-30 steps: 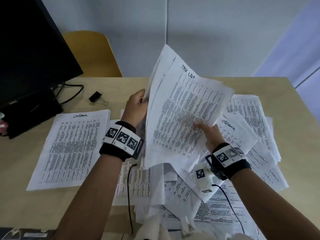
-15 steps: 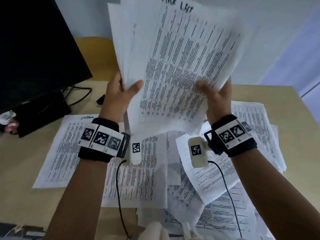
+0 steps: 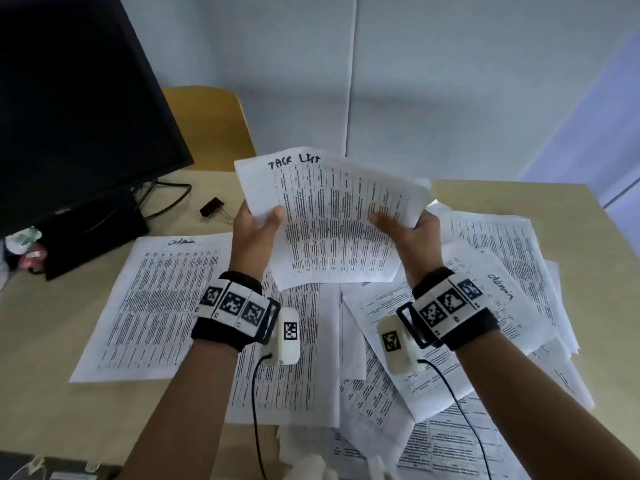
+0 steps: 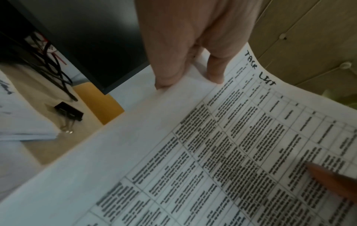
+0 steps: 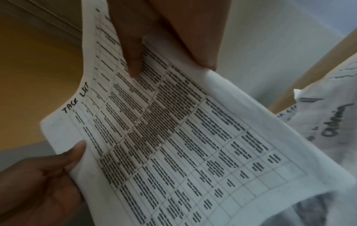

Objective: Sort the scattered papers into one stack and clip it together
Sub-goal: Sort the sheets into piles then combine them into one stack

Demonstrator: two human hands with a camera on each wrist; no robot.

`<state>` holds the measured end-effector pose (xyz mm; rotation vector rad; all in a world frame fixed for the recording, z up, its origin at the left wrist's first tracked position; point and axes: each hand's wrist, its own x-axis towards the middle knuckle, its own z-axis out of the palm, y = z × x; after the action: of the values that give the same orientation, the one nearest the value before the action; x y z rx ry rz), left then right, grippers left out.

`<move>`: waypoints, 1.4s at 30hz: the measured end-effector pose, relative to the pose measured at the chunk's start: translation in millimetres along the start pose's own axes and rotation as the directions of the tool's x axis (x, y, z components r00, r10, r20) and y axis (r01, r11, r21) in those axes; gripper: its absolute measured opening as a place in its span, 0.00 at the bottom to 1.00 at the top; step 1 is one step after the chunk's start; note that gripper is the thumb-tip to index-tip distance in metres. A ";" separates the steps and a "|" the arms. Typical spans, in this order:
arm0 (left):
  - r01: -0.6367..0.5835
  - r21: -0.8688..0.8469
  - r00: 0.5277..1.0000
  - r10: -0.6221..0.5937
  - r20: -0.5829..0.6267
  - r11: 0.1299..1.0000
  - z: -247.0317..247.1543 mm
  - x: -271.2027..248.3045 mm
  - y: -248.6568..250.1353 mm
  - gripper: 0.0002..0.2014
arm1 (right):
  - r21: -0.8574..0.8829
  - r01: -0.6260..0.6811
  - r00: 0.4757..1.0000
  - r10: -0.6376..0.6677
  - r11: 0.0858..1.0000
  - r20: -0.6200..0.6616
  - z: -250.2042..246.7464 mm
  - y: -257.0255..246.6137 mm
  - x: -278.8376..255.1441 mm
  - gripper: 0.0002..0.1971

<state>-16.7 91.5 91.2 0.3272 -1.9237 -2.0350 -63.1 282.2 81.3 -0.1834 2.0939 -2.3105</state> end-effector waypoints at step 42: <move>0.557 0.601 0.829 -0.339 -0.444 0.574 -271.3 46.9 -59.9 0.20 | -0.743 -0.226 0.794 0.561 0.629 0.234 221.9 114.3 -71.3 0.08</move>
<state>38.5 -174.3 15.9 1.3581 -2.5346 -1.2174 22.1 57.5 -16.6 -0.1923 2.2960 -1.0177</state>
